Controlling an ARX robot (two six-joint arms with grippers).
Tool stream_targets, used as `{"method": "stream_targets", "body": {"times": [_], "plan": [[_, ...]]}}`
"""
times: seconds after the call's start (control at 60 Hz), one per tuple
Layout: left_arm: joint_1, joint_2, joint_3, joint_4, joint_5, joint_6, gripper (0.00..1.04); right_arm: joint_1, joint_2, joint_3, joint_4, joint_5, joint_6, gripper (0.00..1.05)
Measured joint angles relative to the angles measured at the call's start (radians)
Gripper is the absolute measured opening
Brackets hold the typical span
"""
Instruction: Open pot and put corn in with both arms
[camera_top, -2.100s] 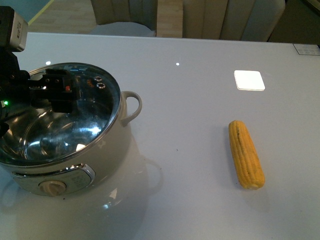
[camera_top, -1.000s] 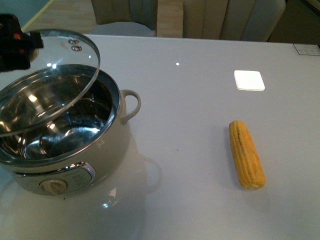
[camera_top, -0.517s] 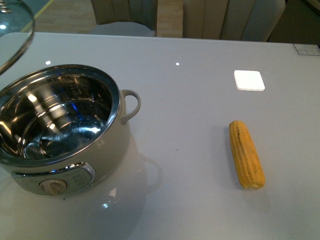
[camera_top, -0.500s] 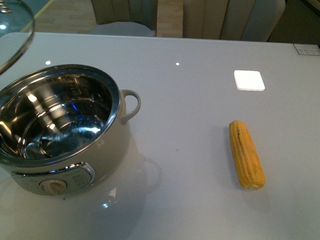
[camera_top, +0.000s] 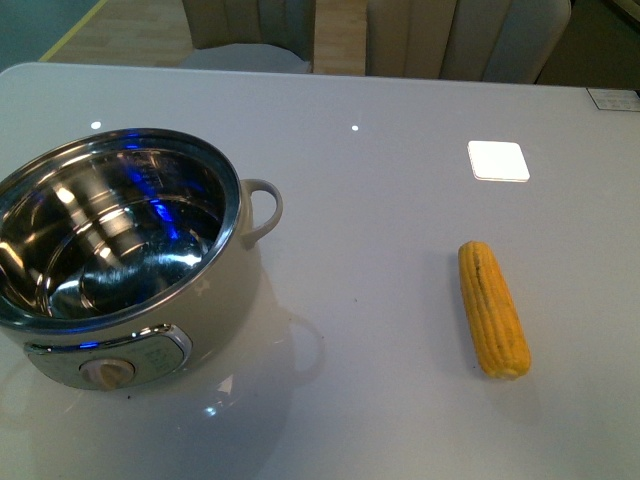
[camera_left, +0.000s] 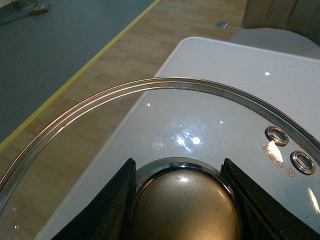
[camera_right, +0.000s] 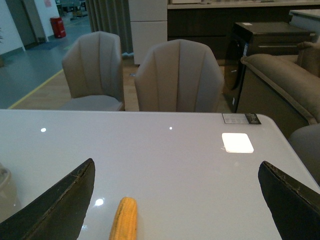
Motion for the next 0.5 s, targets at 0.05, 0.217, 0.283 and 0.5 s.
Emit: {"method": "stream_targets", "body": {"times": [0.05,0.217,0.283,0.5], "plan": [[0.027,0.056,0.002,0.038,0.015,0.005,0.44,0.000,0.000,0.000,0.000,0.000,0.000,0.96],[0.049,0.178,0.024,0.115,0.027,0.026,0.44,0.000,0.000,0.000,0.000,0.000,0.000,0.96],[0.050,0.223,0.041,0.138,0.031,0.032,0.44,0.000,0.000,0.000,0.000,0.000,0.000,0.96],[0.040,0.367,0.101,0.224,0.038,0.043,0.44,0.000,0.000,0.000,0.000,0.000,0.000,0.96]]}}
